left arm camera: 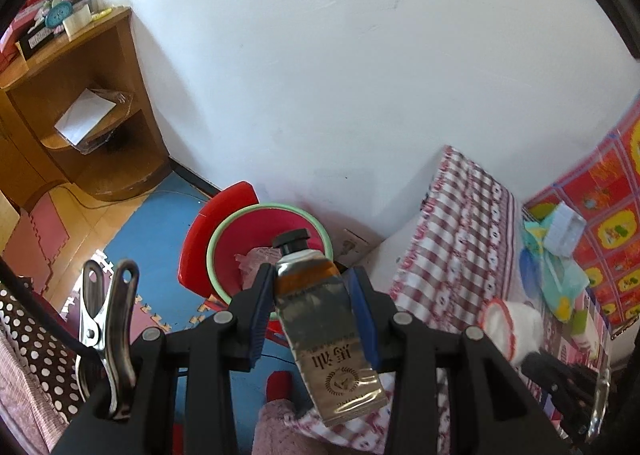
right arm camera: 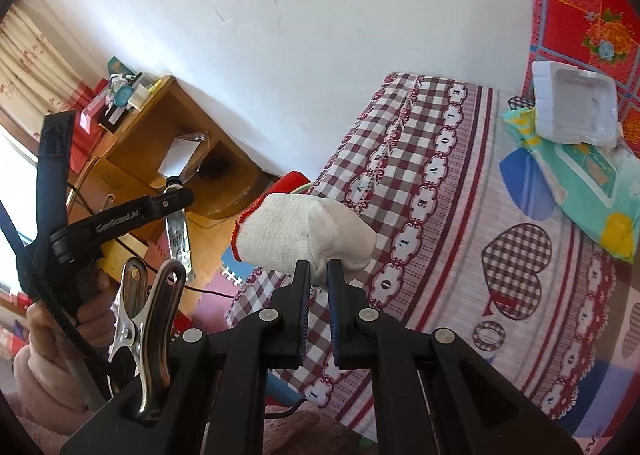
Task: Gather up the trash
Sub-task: 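Lift the bottle and sock and carry both toward the red bucket, then open the left gripper over the red bucket to drop the bottle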
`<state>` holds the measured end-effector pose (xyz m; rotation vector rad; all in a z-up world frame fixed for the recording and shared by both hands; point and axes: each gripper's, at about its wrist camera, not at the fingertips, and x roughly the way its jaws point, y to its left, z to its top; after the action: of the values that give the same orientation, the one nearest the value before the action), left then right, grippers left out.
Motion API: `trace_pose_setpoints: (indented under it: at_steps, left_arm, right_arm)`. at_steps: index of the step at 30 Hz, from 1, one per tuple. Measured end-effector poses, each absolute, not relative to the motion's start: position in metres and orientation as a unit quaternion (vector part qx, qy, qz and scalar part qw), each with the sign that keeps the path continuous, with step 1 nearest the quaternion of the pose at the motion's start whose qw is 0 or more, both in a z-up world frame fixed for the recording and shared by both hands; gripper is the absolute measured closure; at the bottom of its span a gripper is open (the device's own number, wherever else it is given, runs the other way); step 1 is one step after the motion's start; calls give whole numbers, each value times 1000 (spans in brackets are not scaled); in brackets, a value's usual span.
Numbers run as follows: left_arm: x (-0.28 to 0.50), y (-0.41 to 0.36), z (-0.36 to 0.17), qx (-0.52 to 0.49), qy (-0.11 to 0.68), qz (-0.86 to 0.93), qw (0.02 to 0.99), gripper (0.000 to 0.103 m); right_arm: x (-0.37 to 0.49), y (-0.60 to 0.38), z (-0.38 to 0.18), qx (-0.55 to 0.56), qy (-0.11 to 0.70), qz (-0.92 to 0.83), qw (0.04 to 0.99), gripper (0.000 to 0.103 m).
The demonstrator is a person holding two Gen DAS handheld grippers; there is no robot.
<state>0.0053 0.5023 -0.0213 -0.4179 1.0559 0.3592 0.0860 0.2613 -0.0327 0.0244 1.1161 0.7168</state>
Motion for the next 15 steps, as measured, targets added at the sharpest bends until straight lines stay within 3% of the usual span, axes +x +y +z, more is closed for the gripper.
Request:
trace_pose_setpoints:
  at_steps: [15]
  left_arm:
    - [52, 553, -102, -195, 519, 154, 817, 63]
  right_arm:
    - [100, 282, -42, 13, 532, 297, 793, 93]
